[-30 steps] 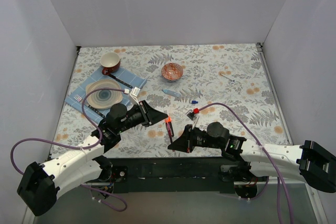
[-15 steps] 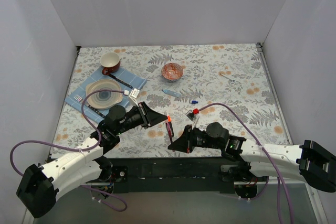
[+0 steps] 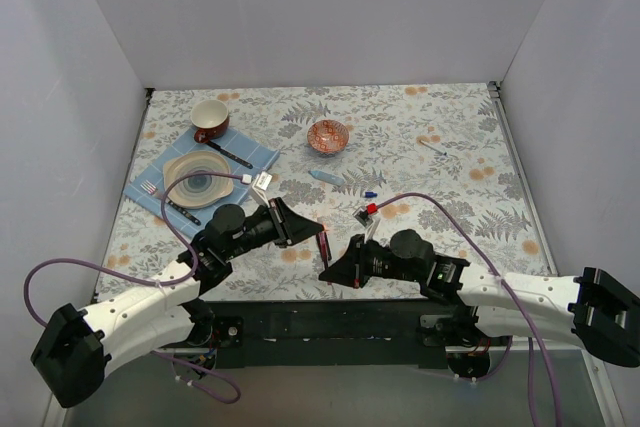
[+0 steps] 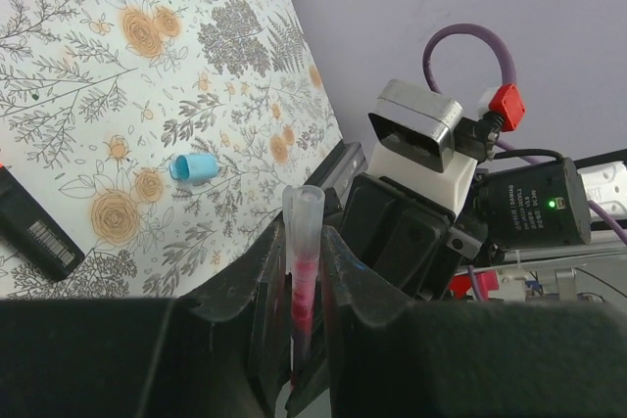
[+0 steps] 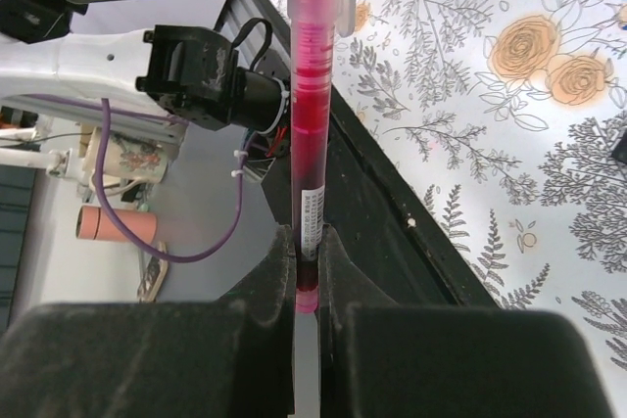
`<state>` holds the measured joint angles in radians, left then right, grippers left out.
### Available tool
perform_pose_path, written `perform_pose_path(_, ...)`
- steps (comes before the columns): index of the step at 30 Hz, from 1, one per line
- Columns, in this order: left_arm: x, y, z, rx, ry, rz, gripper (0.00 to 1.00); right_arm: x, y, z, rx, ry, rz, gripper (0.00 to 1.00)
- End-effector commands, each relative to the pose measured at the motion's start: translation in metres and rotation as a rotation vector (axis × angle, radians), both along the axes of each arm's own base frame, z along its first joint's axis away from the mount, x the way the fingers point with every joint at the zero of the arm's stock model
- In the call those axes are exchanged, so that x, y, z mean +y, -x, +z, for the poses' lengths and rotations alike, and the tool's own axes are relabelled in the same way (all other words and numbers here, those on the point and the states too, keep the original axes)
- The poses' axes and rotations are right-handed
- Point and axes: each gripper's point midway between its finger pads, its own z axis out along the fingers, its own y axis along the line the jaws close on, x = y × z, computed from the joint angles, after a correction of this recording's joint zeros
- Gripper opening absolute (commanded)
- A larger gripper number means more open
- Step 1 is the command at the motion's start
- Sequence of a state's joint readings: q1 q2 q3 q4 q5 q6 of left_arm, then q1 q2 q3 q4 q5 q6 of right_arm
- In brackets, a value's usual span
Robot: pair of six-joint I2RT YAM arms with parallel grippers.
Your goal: Insert the pens into the pen caps
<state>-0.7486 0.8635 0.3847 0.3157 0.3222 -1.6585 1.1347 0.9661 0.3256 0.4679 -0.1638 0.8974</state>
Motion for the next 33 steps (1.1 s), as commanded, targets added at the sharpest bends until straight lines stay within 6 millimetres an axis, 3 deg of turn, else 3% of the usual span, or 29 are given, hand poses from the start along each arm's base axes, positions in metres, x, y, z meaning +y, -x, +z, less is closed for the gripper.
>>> perform_pose_path(1,-0.006,0.014,-0.001,-0.036,-0.006,-0.060,0.00,0.006,-0.023,0.036,-0.077,-0.064,-0.103,0.01)
perform_pose_path(4,-0.006,0.019,0.005,-0.058,0.018,-0.079,0.00,-0.001,-0.038,0.032,-0.085,-0.037,-0.193,0.01)
perform_pose_path(6,-0.006,0.022,0.013,-0.079,0.047,-0.088,0.00,-0.006,-0.047,0.040,-0.114,-0.046,-0.236,0.01)
perform_pose_path(14,-0.018,0.042,0.021,-0.075,0.126,-0.193,0.00,-0.010,-0.062,0.086,-0.327,-0.112,-0.270,0.01)
perform_pose_path(22,-0.027,0.050,0.026,-0.103,0.103,-0.241,0.02,-0.011,-0.061,0.085,-0.391,-0.083,-0.248,0.01)
perform_pose_path(24,-0.026,0.049,0.027,-0.111,0.099,-0.234,0.11,-0.012,-0.059,0.088,-0.409,-0.081,-0.235,0.01)
perform_pose_path(29,-0.022,0.044,0.044,-0.157,0.085,-0.200,0.45,-0.012,-0.049,0.083,-0.405,-0.078,-0.178,0.01)
perform_pose_path(33,-0.022,0.038,0.054,-0.191,0.057,-0.175,0.60,-0.012,-0.041,0.079,-0.386,-0.093,-0.146,0.01)
